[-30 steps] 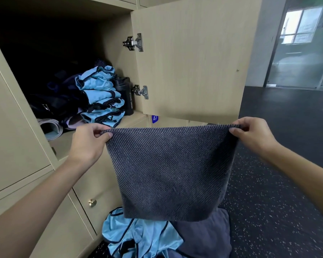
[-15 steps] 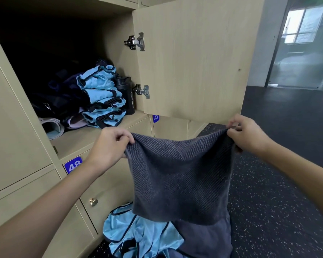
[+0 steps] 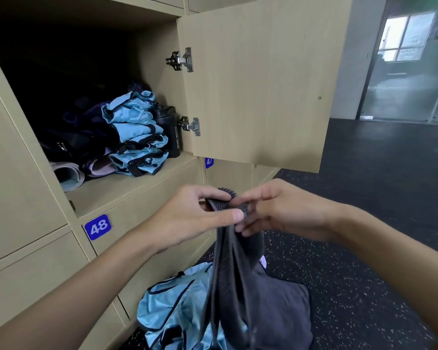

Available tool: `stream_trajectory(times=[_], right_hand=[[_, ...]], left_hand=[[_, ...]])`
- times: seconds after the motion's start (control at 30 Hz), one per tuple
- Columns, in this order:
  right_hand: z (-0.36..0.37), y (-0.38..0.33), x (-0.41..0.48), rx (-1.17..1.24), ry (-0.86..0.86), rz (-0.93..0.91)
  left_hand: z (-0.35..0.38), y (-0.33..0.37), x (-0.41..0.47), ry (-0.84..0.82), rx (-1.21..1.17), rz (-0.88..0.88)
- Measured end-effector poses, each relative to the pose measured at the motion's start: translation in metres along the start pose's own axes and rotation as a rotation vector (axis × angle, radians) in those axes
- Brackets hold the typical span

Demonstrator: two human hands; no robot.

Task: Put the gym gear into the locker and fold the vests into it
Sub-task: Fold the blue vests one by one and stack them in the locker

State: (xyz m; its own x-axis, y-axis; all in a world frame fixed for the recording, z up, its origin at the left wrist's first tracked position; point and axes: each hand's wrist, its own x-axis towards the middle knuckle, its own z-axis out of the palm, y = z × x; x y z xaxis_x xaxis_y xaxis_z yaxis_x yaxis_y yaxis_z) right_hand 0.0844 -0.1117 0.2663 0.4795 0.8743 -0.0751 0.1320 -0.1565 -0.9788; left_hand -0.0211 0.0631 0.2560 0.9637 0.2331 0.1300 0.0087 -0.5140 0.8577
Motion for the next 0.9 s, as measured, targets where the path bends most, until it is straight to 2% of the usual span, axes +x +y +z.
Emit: stream_trajectory(times=[0.23,0.4,0.47,0.57,0.7,0.9], right_hand=[[0.008,-0.002,0.001,-0.012,-0.012,-0.044],[0.009,-0.004,0.000,-0.093,-0.034,-0.040],[0.004,-0.002,0.002,-0.225,0.000,-0.049],[-0.008,0.004,0.006,-0.550,0.029,-0.084],[-0.010,0.011,0.007,-0.792,-0.149,-0.136],[-0.010,0.017,0.004,-0.877,-0.324,-0.028]], left_hand=[[0.006,0.003,-0.004,0.108,0.104,0.134],[0.008,0.004,-0.006,0.184,0.072,0.114],[0.008,0.003,-0.006,0.213,0.075,0.087],[0.005,0.000,-0.006,0.196,0.047,0.072],[-0.001,0.000,-0.008,0.210,0.016,0.085],[-0.014,0.004,-0.008,0.266,-0.095,0.107]])
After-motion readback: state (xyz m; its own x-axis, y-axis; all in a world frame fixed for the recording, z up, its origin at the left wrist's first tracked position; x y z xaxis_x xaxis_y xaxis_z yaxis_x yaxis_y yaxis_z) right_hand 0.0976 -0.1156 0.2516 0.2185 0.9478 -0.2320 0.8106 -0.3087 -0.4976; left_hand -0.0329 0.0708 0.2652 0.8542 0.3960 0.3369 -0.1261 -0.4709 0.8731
